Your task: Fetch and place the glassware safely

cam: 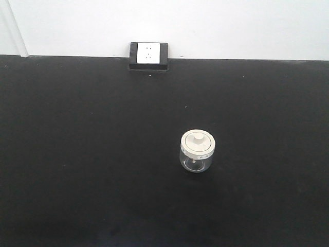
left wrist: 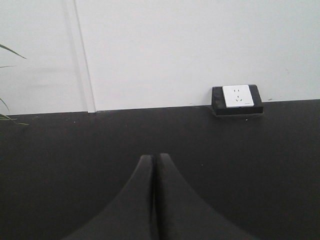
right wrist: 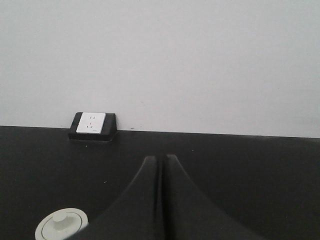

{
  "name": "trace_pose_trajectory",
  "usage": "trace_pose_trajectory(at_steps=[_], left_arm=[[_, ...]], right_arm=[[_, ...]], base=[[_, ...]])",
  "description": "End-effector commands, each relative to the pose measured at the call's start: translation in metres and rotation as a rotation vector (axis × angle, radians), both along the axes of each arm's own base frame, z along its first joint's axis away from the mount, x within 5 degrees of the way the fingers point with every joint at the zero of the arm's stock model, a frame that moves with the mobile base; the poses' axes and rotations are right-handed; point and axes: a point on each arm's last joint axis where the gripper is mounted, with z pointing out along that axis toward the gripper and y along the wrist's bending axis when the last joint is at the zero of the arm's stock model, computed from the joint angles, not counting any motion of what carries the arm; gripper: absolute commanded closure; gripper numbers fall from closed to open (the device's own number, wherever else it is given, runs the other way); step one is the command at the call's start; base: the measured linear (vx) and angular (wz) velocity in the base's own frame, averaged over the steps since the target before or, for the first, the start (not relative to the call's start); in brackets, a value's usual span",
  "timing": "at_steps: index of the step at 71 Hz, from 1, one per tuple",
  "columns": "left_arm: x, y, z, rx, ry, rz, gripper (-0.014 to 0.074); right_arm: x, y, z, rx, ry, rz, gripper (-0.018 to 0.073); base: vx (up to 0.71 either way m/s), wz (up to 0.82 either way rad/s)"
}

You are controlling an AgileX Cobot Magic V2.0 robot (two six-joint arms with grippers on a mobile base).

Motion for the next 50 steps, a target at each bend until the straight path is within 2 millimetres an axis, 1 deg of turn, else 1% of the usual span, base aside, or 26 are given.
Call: trace_pose_trajectory(at_steps=[1,19,32,35,41,50], left_arm=[[0.002,-0.001,0.014,-0.013,-0.079,-0.011,0.0603],[0.002,-0.001,0.014,-0.013,-0.079,-0.011,0.0603],[-0.006,-0.001,0.008,-0.014,-0.081,-0.009,0.0603],[-0.007,-0.001,0.003,-0.019,-0.084,-0.01,0.0603],[-0.012,-0.002,-0.012,-0.057,-0.091,-0.017,0.0603],[-0.019,-0.002,-0.043,-0.107,-0.073,-0.022,0.0603]], right_arm=[[0.0,0.002,0.012,-0.006,-0.065,0.022,0.0563],[0.0,0.002,0.012,-0.006,-0.065,0.022,0.0563],[0.0,0.002,0.012,-0.006,-0.065,0.022,0.0563],[0.0,0.002,0.012,-0.006,-0.065,0.022,0.0563],[0.0,0.002,0.012,-0.006,-0.065,0.022,0.0563],[0.0,0.002,0.012,-0.006,-0.065,0.022,0.0563]], base=[[0.0,0.0],[0.0,0.0],[0.0,0.0],[0.0,0.0],[0.0,0.0],[0.0,0.0]])
